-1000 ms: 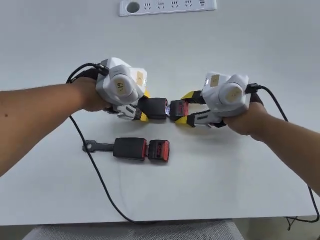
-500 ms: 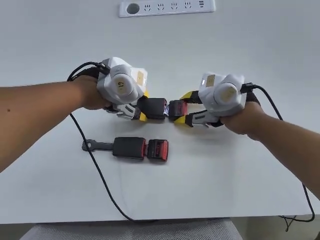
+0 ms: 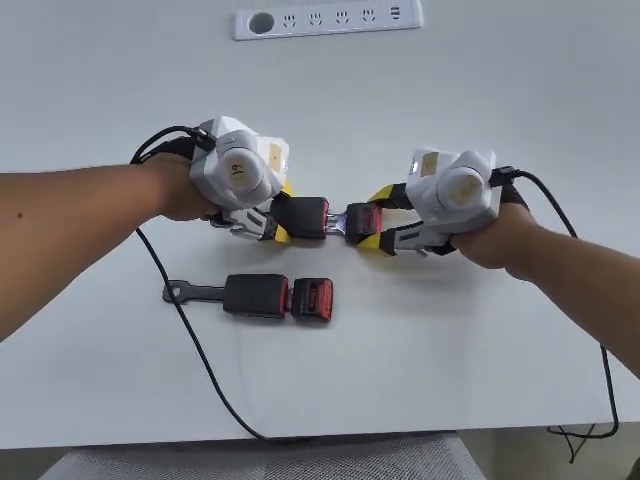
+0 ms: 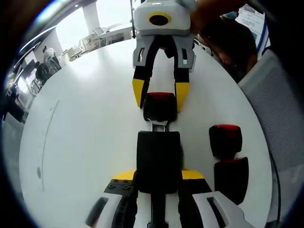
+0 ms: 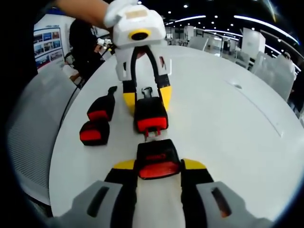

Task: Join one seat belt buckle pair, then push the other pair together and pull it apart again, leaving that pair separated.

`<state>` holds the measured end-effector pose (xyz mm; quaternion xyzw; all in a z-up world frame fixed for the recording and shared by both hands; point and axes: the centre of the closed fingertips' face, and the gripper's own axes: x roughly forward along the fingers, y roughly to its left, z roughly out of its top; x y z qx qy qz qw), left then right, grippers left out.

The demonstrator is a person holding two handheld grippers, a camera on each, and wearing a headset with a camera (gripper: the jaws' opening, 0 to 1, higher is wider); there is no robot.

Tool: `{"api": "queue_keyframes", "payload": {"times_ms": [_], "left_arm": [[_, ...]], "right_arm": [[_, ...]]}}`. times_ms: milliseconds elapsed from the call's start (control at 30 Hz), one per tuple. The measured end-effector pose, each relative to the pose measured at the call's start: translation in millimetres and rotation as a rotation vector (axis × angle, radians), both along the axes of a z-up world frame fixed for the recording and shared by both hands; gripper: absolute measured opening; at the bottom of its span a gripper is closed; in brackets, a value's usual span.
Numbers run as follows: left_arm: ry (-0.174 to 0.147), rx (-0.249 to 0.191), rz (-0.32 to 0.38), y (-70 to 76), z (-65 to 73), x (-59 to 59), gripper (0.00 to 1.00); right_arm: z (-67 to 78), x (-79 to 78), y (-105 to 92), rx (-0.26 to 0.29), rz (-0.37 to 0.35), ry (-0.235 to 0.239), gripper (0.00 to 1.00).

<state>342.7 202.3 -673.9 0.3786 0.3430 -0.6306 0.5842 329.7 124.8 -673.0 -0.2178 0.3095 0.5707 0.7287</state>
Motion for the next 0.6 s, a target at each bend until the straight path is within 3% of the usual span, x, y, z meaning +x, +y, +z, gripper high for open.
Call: {"api": "queue_keyframes", "payload": {"times_ms": [200,600], "left_arm": [[-0.001,0.011,-0.005,0.0,0.5,-0.4,0.34],[0.0,0.015,0.003,0.6,1.0,-0.7,0.34]], "right_arm": [[-0.4,-0.8,-16.5,-0.011,0.015,0.001,0.35],[3.4,-9.3,-56.8,-0.013,-0.032,0.003,0.35]]}}
